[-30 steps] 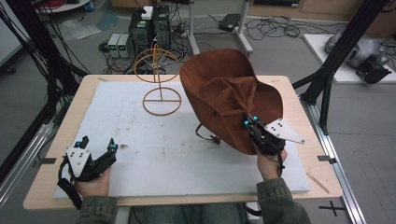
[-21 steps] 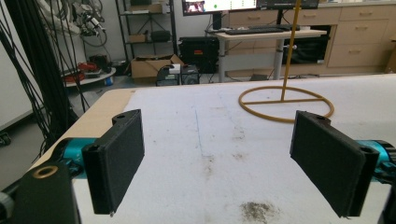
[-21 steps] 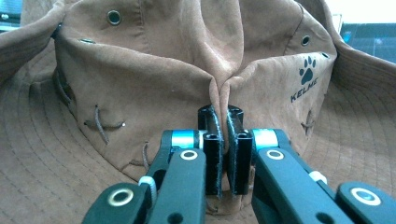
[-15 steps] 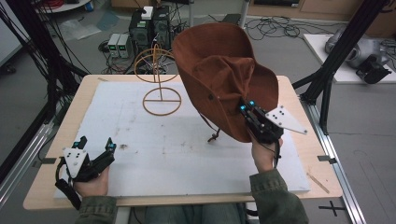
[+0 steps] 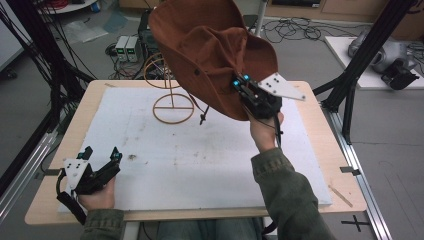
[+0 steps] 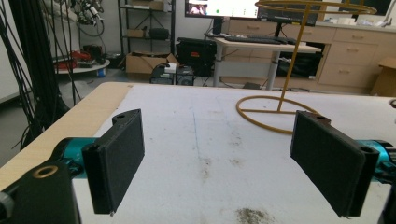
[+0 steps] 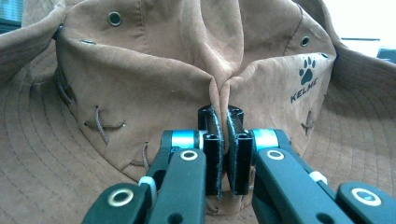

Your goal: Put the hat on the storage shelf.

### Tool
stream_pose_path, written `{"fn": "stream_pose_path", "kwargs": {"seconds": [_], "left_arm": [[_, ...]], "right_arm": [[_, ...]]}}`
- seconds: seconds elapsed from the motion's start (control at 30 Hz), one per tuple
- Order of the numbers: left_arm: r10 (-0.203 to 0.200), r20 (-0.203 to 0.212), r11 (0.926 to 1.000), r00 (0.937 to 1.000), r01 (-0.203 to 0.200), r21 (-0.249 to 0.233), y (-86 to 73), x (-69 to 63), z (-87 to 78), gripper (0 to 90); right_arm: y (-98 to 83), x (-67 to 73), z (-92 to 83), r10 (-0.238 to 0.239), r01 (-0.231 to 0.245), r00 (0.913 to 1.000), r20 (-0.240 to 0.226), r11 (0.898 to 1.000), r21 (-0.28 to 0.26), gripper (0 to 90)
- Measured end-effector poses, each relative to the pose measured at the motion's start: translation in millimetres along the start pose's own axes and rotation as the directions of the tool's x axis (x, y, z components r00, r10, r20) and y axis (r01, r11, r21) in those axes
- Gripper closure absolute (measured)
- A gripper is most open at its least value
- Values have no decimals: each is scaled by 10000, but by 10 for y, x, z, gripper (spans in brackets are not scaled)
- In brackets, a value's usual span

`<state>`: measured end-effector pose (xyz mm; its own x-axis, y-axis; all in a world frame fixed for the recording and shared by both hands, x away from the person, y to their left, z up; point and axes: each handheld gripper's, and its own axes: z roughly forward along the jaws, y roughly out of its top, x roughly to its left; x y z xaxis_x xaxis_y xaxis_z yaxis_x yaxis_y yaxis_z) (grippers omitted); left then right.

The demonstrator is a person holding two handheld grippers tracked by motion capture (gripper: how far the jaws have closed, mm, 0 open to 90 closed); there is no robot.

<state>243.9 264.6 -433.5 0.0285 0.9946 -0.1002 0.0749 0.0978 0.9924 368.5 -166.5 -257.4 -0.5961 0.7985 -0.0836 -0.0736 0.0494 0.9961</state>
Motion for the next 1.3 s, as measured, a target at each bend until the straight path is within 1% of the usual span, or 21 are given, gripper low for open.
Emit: {"fn": "stream_pose_path", "kwargs": {"seconds": [0.13,0.17,0.2,0.23,0.27,0.3,0.37,0.47,0.5,0.53,0.63,0.67,0.77,0.8,0.9,0.93,0.97,1.0,1.03,1.2,1.3], "left_arm": [[-363,-8,9993,9993,363,119,-23,65,12,183],[-462,-29,9989,9989,462,114,-25,80,11,183],[-512,-57,9986,9987,512,113,-25,97,11,183],[-641,-86,9979,9979,642,70,-25,110,13,183],[-764,-59,9970,9971,764,89,-29,128,11,183],[-890,-9,9960,9960,890,77,-36,141,15,183],[-1016,-13,9947,9948,1016,160,-54,164,29,183],[-1226,-1,9921,9925,1226,266,-75,195,45,184],[-1233,-1,9919,9924,1232,293,-75,207,43,184],[-1268,-19,9916,9919,1268,256,-75,217,45,183],[-1390,28,9900,9903,1388,257,-72,245,52,183],[-1383,34,9901,9904,1382,265,-72,251,53,183],[-1304,33,9910,9915,1302,296,-77,247,64,183],[-1303,48,9910,9915,1301,321,-79,242,66,183],[-1301,135,9909,9914,1295,363,-83,227,77,183],[-1283,176,9910,9916,1276,396,-84,225,83,183],[-1289,213,9910,9914,1280,392,-86,220,89,183],[-1253,231,9914,9919,1243,419,-86,221,90,183],[-1277,253,9910,9915,1266,438,-86,220,92,183],[-1291,232,9908,9914,1280,428,-86,227,95,183],[-1331,207,9904,9909,1321,419,-86,235,92,183]], "right_arm": [[155,102,380,-277,286,9991,-309,9991,300,877],[155,102,380,-277,286,9991,-309,9991,300,877],[200,153,533,-377,395,9984,-418,9984,409,877],[200,153,533,-377,395,9984,-418,9984,409,877],[237,200,675,-459,480,9978,-475,9978,448,877],[237,200,675,-459,480,9978,-475,9978,448,877],[273,253,879,-374,407,9974,-616,9978,529,877],[282,271,1063,-370,418,9974,-623,9961,779,877],[282,271,1063,-370,418,9974,-623,9961,779,877],[266,270,1165,-297,359,9973,-676,9951,926,877],[202,273,1296,-191,282,9970,-752,9920,1227,877],[202,273,1296,-191,282,9970,-752,9920,1227,877],[91,288,1422,-283,443,9957,-878,9816,1856,876],[91,288,1422,-283,443,9957,-878,9816,1856,876],[21,315,1487,-586,846,9922,-1104,9652,2476,874],[21,315,1487,-586,846,9922,-1104,9652,2476,874],[-9,315,1510,-704,1039,9889,-1308,9571,2704,872],[-9,315,1510,-704,1039,9889,-1308,9571,2704,872],[-31,315,1527,-724,1109,9872,-1424,9522,2848,870],[-40,329,1544,-651,1067,9861,-1528,9532,2829,868],[-46,334,1547,-647,1087,9857,-1559,9499,2930,866]]}}
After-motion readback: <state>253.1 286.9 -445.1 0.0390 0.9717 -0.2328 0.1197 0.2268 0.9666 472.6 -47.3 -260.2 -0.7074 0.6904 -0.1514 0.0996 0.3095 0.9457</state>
